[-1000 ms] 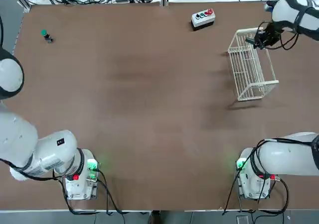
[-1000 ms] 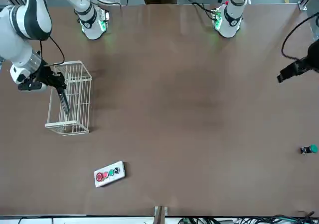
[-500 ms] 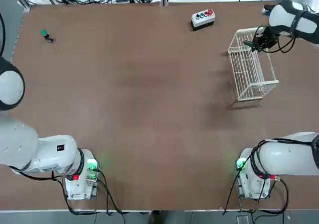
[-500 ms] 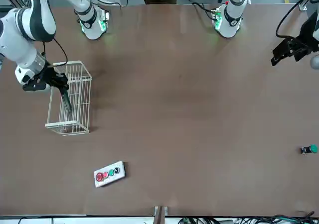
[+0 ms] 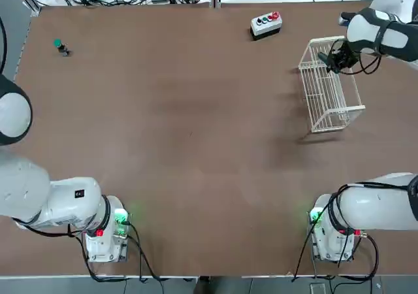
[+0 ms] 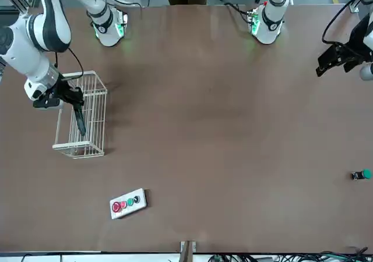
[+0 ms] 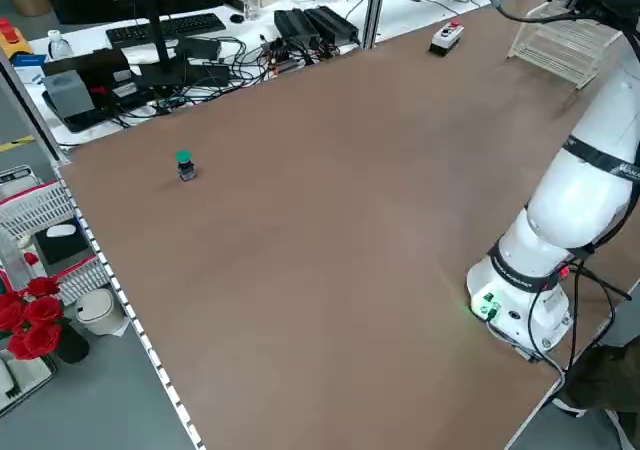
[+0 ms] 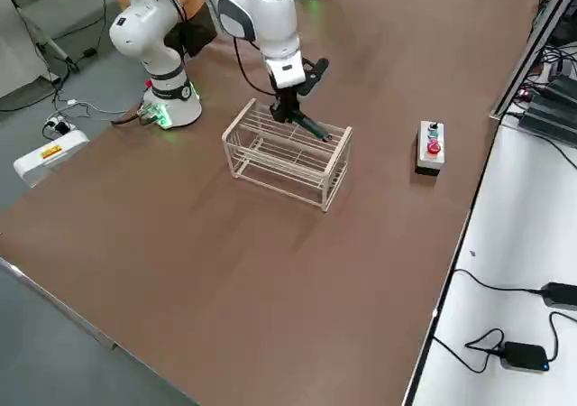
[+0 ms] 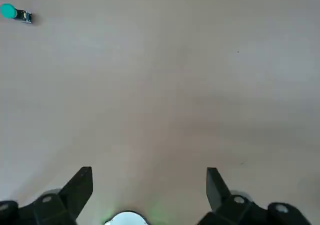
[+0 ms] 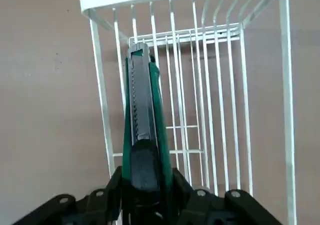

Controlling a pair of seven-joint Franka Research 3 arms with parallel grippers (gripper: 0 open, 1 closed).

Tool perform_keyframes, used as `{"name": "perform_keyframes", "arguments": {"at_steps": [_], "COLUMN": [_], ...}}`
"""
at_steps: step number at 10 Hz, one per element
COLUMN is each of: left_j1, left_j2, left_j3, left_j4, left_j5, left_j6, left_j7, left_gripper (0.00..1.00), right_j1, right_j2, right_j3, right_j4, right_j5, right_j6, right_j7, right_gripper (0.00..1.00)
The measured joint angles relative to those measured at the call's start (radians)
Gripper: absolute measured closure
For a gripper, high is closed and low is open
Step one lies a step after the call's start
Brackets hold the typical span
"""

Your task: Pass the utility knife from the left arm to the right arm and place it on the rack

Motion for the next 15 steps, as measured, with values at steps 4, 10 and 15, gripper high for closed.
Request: {"name": "perform_keyframes", "arguments": {"at_steps": [4,10,15], "left_j1": [0.001,0.011,0.056], "left_j2": [0.0,0.008,0.014], "left_j3": [-0.001,0.002,0.002], "left_j4": [0.0,-0.001,-0.001], "left_j5": [0.009,0.009,-0.03], "left_j6": [0.0,0.0,0.0], "left_j7": [0.03,0.08,0.084], "left_gripper": [0.0,0.0,0.0], "right_j1": [0.0,0.002,0.003], "right_j2": [0.03,-0.002,-0.044], "right_j3": [-0.004,-0.002,0.0], "right_j4": [0.0,0.067,0.464], "right_j5": [0.0,0.0,-0.054], "right_j6": [0.027,-0.051,-0.443], "right_j7": [-0.019,-0.028,-0.035], "right_gripper": [0.38,0.34,0.07]}}
